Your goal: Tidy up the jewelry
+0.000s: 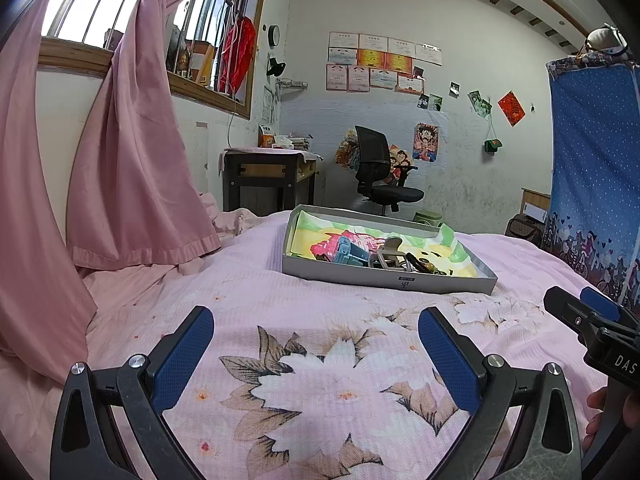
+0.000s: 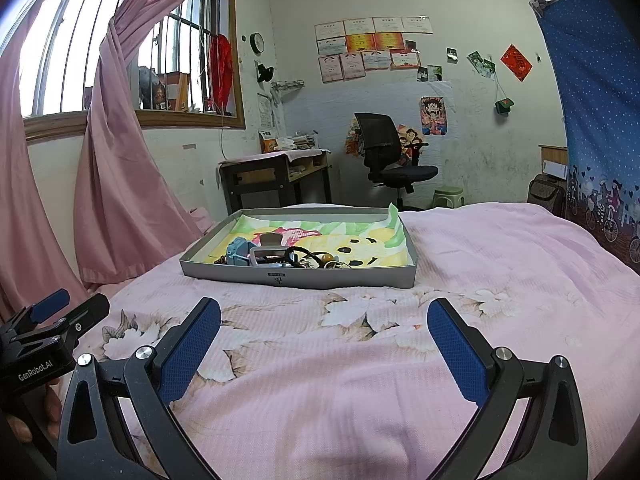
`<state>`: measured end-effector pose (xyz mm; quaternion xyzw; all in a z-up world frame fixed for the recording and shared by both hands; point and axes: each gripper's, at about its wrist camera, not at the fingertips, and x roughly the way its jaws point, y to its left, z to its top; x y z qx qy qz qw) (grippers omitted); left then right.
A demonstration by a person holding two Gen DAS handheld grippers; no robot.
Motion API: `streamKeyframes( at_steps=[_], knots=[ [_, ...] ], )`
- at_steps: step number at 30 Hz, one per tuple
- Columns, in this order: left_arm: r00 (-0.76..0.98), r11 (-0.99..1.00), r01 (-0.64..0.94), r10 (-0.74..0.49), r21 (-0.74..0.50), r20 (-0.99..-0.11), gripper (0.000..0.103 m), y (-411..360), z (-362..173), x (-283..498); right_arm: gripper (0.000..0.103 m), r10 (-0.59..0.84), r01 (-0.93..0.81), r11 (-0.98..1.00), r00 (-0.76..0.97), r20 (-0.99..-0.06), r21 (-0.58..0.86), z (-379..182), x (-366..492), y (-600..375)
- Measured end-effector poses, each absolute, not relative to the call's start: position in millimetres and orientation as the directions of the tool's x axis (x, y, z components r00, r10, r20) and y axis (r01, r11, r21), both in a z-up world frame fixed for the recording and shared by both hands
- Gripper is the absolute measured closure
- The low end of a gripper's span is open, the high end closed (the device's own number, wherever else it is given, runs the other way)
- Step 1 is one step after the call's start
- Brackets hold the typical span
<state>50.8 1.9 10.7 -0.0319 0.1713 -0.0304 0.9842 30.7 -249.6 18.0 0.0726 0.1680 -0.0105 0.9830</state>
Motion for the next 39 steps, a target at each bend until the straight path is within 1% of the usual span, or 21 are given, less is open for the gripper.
streamKeyframes(
  at_steps=[39],
  knots=[
    [0.940, 0.997, 0.049, -0.067, -0.062, -0.334, 0.000, -0.8, 11.8, 48.2, 0.001, 0.004, 0.045, 0.989, 0.943, -0.332, 0.138, 17.6, 30.8, -249.5]
  ],
)
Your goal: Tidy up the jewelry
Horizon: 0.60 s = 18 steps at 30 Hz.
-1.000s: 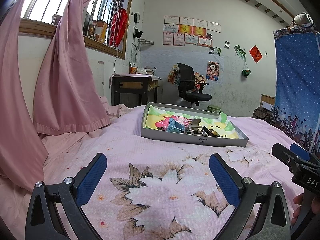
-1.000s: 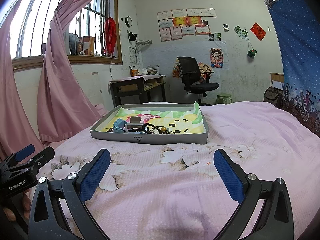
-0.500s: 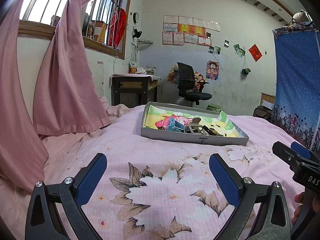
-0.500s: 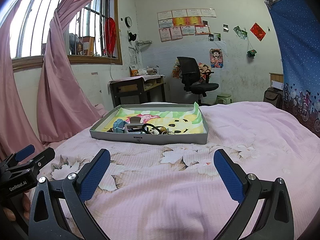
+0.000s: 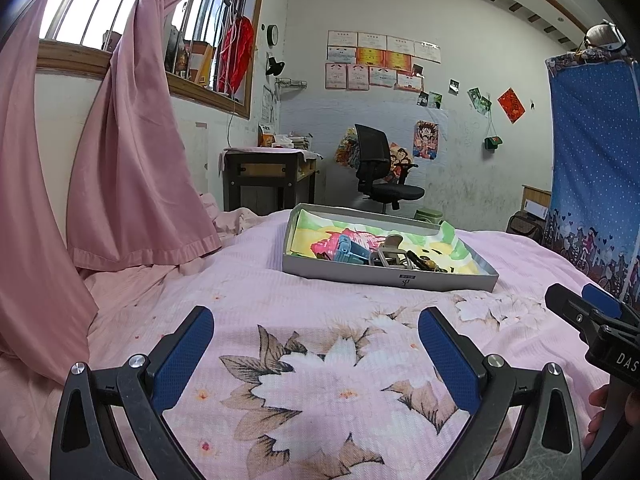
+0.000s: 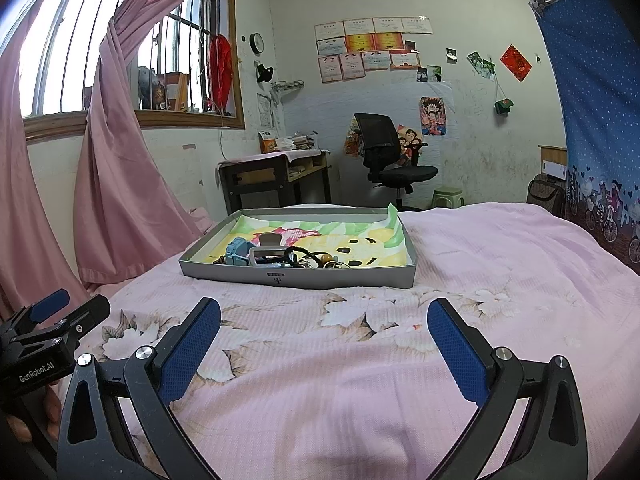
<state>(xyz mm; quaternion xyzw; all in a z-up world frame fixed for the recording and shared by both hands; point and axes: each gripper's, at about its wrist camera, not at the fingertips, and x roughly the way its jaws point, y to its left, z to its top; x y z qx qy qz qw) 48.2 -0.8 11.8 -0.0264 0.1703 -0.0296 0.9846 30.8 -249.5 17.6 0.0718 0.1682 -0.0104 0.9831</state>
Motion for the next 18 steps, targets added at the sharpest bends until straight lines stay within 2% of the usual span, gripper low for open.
streamKeyframes(
  at_steps=[18],
  knots=[
    [0.939, 0.999, 0.041, -0.045, -0.019, -0.340, 0.000, 2.3, 9.1, 53.0, 0.001, 0.003, 0.045, 0.989, 0.943, -0.332, 0.138, 17.6, 30.7, -249.8]
  ],
)
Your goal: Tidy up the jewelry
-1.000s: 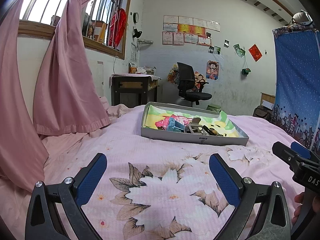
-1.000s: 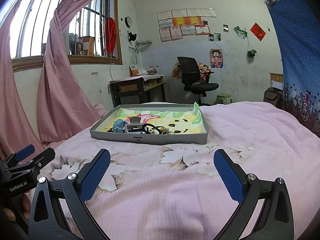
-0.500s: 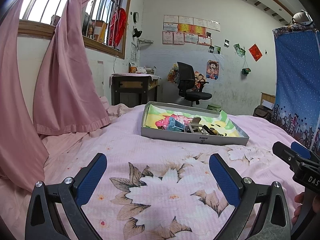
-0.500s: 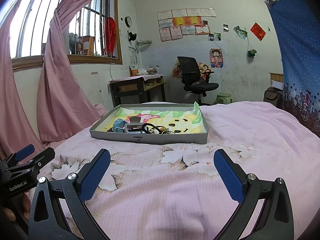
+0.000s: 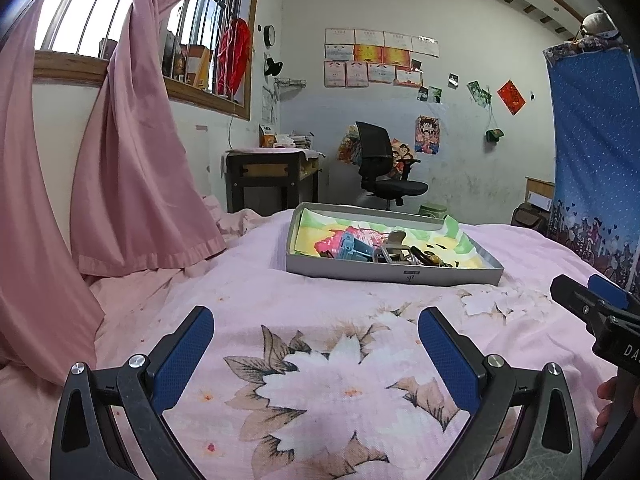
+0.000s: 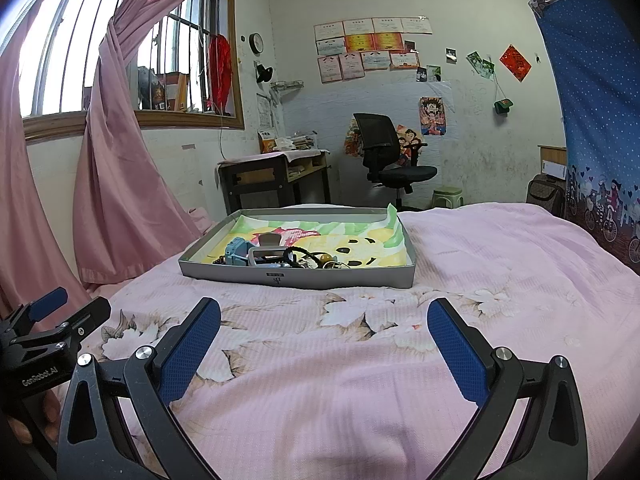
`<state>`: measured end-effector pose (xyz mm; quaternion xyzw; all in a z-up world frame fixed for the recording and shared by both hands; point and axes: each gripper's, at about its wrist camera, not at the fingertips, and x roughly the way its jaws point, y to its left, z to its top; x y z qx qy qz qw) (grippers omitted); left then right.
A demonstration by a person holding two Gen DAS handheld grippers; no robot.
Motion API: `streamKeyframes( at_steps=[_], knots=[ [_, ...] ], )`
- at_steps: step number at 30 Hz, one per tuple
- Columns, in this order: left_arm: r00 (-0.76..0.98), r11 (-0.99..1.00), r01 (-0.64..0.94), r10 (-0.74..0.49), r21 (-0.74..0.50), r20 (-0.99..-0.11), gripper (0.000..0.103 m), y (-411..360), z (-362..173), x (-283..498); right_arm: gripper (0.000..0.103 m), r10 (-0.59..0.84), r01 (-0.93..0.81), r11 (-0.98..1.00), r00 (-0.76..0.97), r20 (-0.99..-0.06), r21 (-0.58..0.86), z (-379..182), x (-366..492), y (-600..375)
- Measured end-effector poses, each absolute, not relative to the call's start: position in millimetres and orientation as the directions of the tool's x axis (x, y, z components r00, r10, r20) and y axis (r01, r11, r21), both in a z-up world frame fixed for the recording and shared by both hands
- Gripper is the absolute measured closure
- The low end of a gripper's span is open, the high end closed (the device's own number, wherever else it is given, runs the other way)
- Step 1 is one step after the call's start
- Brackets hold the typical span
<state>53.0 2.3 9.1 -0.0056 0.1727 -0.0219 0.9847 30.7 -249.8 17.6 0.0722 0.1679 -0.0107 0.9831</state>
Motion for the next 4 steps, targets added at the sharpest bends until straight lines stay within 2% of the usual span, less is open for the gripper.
streamKeyframes(
  at_steps=[4],
  knots=[
    [0.941, 0.999, 0.039, -0.041, -0.011, -0.337, 0.000, 0.7, 8.8, 53.2, 0.001, 0.004, 0.045, 0.989, 0.943, -0.331, 0.139, 17.6, 30.7, -249.8]
  ],
)
